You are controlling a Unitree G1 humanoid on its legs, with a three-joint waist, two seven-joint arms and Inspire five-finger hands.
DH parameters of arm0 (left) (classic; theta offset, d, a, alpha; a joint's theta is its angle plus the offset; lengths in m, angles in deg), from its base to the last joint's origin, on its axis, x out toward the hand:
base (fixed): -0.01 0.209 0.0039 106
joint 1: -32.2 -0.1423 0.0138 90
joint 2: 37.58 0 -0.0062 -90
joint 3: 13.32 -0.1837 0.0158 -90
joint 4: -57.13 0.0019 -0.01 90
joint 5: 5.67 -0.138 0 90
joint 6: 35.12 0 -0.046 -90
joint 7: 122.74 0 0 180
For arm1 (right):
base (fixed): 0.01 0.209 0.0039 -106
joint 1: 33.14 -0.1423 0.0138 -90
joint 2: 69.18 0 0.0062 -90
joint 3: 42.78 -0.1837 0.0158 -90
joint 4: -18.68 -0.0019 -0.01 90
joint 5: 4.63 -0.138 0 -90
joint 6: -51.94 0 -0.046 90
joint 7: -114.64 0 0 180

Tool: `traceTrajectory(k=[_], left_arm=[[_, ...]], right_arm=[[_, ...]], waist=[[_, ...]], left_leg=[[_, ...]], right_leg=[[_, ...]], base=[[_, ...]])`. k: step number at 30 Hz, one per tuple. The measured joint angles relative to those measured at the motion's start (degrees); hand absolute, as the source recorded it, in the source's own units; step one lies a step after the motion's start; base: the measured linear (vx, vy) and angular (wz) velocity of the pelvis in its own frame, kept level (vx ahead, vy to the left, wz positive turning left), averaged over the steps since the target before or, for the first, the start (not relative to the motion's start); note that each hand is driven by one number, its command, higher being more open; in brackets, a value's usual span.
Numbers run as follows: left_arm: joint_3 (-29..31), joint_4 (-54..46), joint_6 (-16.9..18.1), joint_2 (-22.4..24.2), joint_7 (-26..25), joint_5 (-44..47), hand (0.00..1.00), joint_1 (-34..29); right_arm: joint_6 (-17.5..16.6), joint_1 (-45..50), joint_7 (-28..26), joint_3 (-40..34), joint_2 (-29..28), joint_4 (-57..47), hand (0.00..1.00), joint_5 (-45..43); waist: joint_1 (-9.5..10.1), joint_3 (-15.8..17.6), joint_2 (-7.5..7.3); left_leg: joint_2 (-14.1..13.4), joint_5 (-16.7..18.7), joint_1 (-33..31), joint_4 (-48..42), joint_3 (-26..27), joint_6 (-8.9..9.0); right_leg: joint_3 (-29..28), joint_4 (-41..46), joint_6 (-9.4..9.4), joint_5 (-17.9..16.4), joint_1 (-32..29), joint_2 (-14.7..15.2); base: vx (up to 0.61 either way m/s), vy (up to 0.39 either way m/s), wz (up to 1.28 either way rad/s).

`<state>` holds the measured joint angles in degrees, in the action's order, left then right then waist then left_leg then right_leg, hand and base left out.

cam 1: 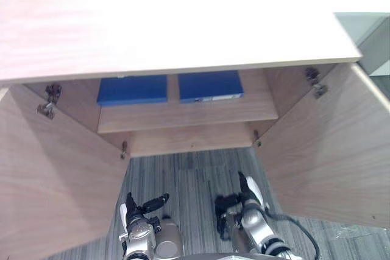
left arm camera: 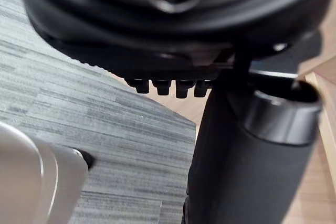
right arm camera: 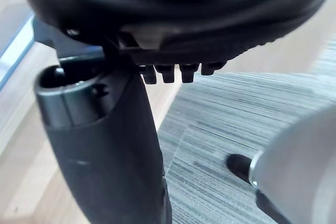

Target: Walk over to the cabinet, pick up the folder, carry it to the office cabinet, place the folder inside the office cabinet, then close the office cabinet door

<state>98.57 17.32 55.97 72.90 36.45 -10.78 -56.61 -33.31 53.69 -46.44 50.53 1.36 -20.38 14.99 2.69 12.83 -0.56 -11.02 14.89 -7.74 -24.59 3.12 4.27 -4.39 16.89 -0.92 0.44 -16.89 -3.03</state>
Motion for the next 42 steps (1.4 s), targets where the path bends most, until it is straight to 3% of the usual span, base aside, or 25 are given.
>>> traceTrajectory(k=[1, 6, 9, 11, 12, 13, 14, 19, 20, 21, 24, 29, 33, 36, 42], left_arm=[[1.0, 1.3, -0.1, 0.1, 0.0, 0.0, 1.00, -0.2], [0.8, 4.5, -0.3, 0.1, 0.2, -2.9, 1.00, -1.0], [-1.8, 6.9, -0.2, 0.0, 1.5, -3.8, 1.00, -0.7], [-2.9, 8.3, -0.1, 0.0, 2.4, -4.0, 1.00, -0.7], [-2.8, 8.7, 0.0, 0.0, 2.6, -4.0, 1.00, -1.0], [-2.6, 8.8, 0.0, 0.0, 2.6, -3.9, 1.00, -1.3], [-2.0, 8.8, 0.1, -0.1, 2.6, -3.9, 1.00, -2.1], [2.4, 11.3, 0.0, 0.2, 4.2, -3.7, 1.00, -3.6], [3.4, 11.4, 0.0, 0.3, 4.4, -3.4, 1.00, -5.0], [4.4, 10.9, -0.3, -0.4, 4.7, -3.4, 1.00, -5.2], [5.1, 11.1, -0.4, -0.2, 4.8, -2.3, 1.00, -6.4], [-1.7, 10.8, -0.4, -1.5, 5.2, -2.2, 1.00, -5.9], [-7.6, 9.9, -0.3, -2.7, 5.9, -2.2, 1.00, -5.4], [-10.3, 9.9, -0.3, -4.2, 6.8, -2.3, 1.00, -6.0], [-11.2, 11.2, -0.4, -6.5, 8.8, -2.5, 1.00, -6.2]], right_arm=[[-1.0, 2.2, 0.0, -2.1, 0.1, 0.3, 1.00, -3.5], [-5.0, 6.9, -0.1, -13.1, -0.7, 0.8, 1.00, -18.9], [-6.3, 7.6, -0.2, -19.9, -0.7, 1.3, 1.00, -29.1], [-6.3, 7.3, -0.2, -22.8, -0.1, 1.3, 1.00, -31.3], [-6.5, 6.9, 0.2, -23.1, 0.9, 1.5, 1.00, -32.2], [-6.7, 7.3, 0.2, -23.0, 1.1, 1.6, 1.00, -33.1], [-7.0, 8.7, 0.4, -23.0, 1.3, 2.1, 1.00, -33.5], [-7.5, 10.6, 0.1, -23.9, 2.2, 3.7, 1.00, -35.5], [-7.4, 10.7, 0.0, -24.8, 2.3, 3.9, 1.00, -35.5], [-7.6, 11.0, 0.1, -25.4, 1.7, 3.7, 1.00, -35.5], [-7.5, 11.6, -0.1, -27.0, 1.2, 4.0, 1.00, -35.5], [-7.6, 11.5, -0.2, -26.8, 1.4, 3.8, 1.00, -34.6], [-7.5, 11.2, -0.3, -24.7, 2.7, 0.6, 1.00, -29.8], [-7.6, 10.2, -0.8, -23.4, 4.1, -4.6, 1.00, -26.2], [-7.8, 4.2, -1.9, -22.2, 11.4, -7.6, 1.00, -24.1]], waist=[[-0.27, -2.0, -0.52], [-0.99, -5.4, -1.99], [-1.74, -6.4, -1.40], [-1.90, -6.2, 0.53], [-2.09, -5.9, 1.61], [-2.46, -6.0, 1.73], [-3.13, -6.4, 1.27], [-3.08, -9.3, 2.50], [-2.75, -10.7, 4.12], [-3.27, -10.7, 1.99], [-3.06, -11.9, 2.03], [-3.20, -12.4, 1.60], [-3.10, -12.4, 1.76], [-3.15, -12.3, 1.21], [-3.13, -11.4, 1.94]], left_leg=[[-0.1, 0.8, 2.0, 2.0, 2.1, 0.63], [1.1, 1.0, 9.3, 6.1, 13.7, 0.51], [2.1, 1.4, 13.2, 7.4, 21.5, -0.04], [0.8, 1.2, 15.4, 8.4, 26.8, -0.45], [-0.2, 1.2, 17.2, 8.7, 29.9, -0.47], [-0.3, 1.2, 18.1, 8.8, 30.8, -0.47], [0.2, 1.2, 20.2, 8.9, 32.1, -0.45], [-0.7, -2.3, 23.4, 12.6, 34.5, -3.29], [-2.6, -2.9, 23.3, 14.0, 35.8, -3.92], [-1.9, -2.2, 24.0, 13.3, 35.8, -1.88], [-3.5, -3.2, 24.5, 14.0, 35.0, -1.99], [-0.9, -3.4, 22.3, 18.2, 25.9, -1.58], [-0.2, -1.6, 20.6, 19.2, 22.3, 1.74], [1.5, -1.5, 19.8, 19.1, 22.0, 1.70], [2.8, -1.5, 19.4, 19.1, 20.2, 1.42]], right_leg=[[-2.3, -2.2, -0.56, 1.3, 0.8, -0.7], [-10.8, -11.6, -1.45, 7.2, 5.5, -0.6], [-12.1, -14.1, -0.60, 9.6, 5.9, 0.2], [-2.4, -12.1, 3.26, 6.9, 4.6, 1.9], [6.8, -4.4, 5.54, 4.6, 2.3, 3.9], [10.6, -0.7, 6.25, 3.6, 2.2, 5.1], [15.8, 1.8, 4.90, 0.3, 3.3, 6.8], [12.8, -6.7, 4.05, 0.8, 5.7, 0.5], [13.2, -7.0, 4.47, 1.3, 5.3, -1.2], [12.3, -2.6, 5.58, -0.1, 4.3, -0.8], [10.9, -9.4, 5.64, 2.1, 7.3, -3.8], [10.5, -17.2, 4.87, 5.7, 9.0, -4.8], [10.1, -19.9, 4.02, 8.5, 8.9, -4.8], [8.8, -21.8, 3.61, 12.0, 8.8, -3.3], [8.7, -21.9, 3.67, 12.8, 8.8, -2.0]], base=[[0.01, 0.127, -0.78], [-0.06, 0.163, -1.14], [-0.08, 0.126, -1.22], [-0.04, 0.095, -1.37], [0.02, 0.105, -1.04], [0.07, 0.104, -1.00], [0.12, 0.059, -0.73], [0.13, -0.027, -0.95], [0.12, -0.054, -0.79], [0.12, -0.075, -0.75], [0.07, -0.109, -0.40], [-0.03, -0.021, -0.01], [-0.08, 0.059, 0.10], [-0.10, 0.084, -0.10], [-0.01, 0.052, 0.11]])
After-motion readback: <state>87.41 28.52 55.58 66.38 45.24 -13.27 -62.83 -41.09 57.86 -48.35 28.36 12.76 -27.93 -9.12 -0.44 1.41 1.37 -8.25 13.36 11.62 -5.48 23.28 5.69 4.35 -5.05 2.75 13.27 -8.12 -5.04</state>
